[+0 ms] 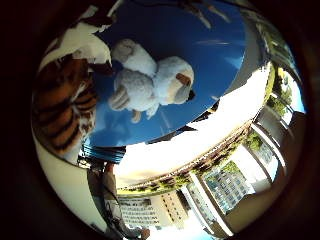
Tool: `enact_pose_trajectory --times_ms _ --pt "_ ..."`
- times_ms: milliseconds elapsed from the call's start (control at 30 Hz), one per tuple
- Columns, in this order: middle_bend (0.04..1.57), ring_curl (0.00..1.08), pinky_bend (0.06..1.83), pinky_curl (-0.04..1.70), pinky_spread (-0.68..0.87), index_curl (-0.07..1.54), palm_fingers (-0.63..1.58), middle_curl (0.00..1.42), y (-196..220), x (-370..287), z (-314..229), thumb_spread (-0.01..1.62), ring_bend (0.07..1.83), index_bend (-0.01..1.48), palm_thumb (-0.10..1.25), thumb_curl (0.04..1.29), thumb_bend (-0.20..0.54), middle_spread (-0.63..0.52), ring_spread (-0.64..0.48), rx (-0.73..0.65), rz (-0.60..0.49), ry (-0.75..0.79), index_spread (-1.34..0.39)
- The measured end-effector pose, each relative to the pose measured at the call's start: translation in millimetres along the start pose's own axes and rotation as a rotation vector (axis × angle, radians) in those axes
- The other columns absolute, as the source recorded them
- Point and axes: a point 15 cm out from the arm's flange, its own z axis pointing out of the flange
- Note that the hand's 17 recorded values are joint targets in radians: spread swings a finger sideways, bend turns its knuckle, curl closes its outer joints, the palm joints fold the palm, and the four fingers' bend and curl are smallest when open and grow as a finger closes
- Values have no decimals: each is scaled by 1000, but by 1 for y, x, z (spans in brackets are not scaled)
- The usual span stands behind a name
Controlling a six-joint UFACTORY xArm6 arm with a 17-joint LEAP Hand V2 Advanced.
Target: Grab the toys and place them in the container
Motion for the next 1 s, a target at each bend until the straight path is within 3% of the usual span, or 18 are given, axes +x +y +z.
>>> enact_pose_trajectory --times_ms 200,300,500,833,1000 --pt "1091 849 1601 572 150 -13 915 1112 42 -32 -73 1098 1359 717 946 687 -21 -284 -126 137 -1 93 -921" --pt "1106 861 1611 597 141 -13 892 1133 46 -63 -107 1097 1376 769 932 705 -17 -285 -131 215 -47 144 -957" --pt "1135 881 1631 647 128 -15 859 1165 48 -126 -154 1092 1405 860 937 744 -11 -285 -137 338 -131 108 -1012" --pt "1176 891 1635 711 116 -16 846 1179 32 -269 -182 1072 1429 974 977 795 -12 -279 -139 462 -267 120 -1056" --pt "1187 893 1631 736 114 -17 836 1179 -7 -314 -165 1066 1440 1010 970 810 -16 -275 -138 433 -293 96 -1061"
